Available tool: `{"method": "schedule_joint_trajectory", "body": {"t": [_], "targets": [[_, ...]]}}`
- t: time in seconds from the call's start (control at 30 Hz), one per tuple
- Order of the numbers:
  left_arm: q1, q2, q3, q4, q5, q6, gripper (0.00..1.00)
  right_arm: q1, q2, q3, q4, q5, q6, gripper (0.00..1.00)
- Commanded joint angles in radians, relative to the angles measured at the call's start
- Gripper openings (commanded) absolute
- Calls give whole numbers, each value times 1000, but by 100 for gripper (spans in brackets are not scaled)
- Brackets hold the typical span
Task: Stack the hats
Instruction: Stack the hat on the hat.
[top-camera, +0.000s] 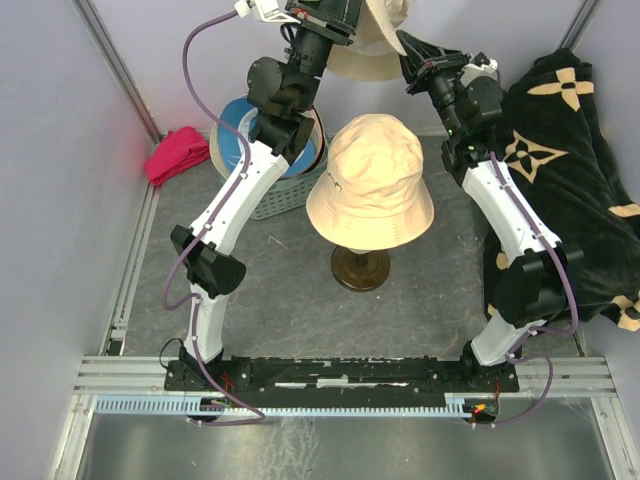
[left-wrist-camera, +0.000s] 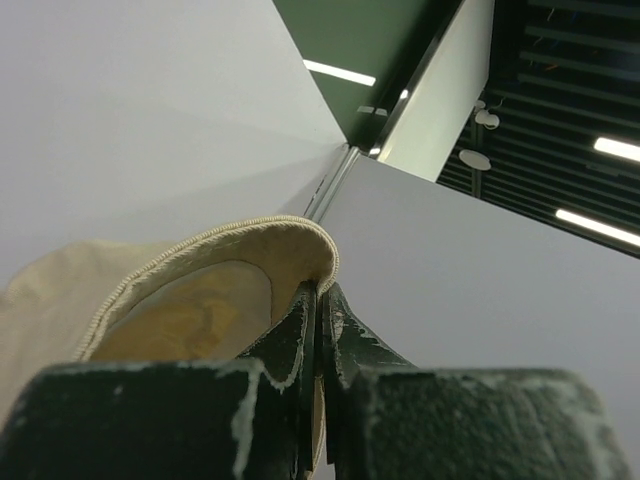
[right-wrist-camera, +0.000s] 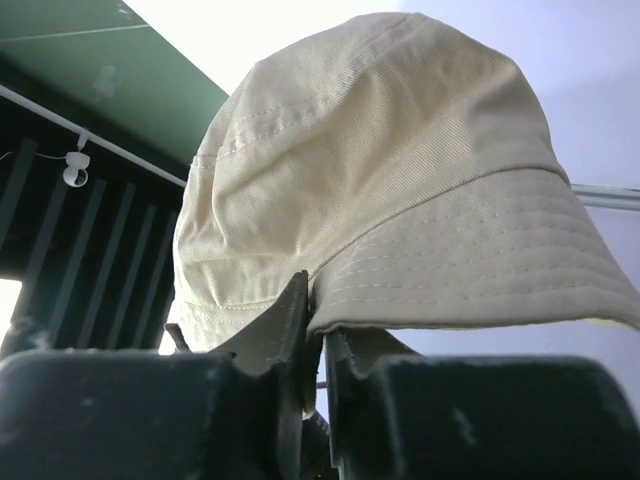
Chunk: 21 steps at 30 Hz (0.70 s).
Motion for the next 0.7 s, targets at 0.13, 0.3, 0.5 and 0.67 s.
{"method": "schedule_joint_trajectory", "body": {"t": [0.13,0.3,0.5,0.67], "targets": [[-6,-122,-75,51,117,-31,3,-63,-50,-35,130,-52,-19,2],[-5,-229,-255,92,183,-11,3,-90,-78,-84,174,-90,-42,2],[2,-357,-482,157,237,-6,3,-118,-126,-207,272,-124,-58,2],[3,-429,-602,189,271,-11,3,-140,-156,-267,330,-153,-59,2]]}}
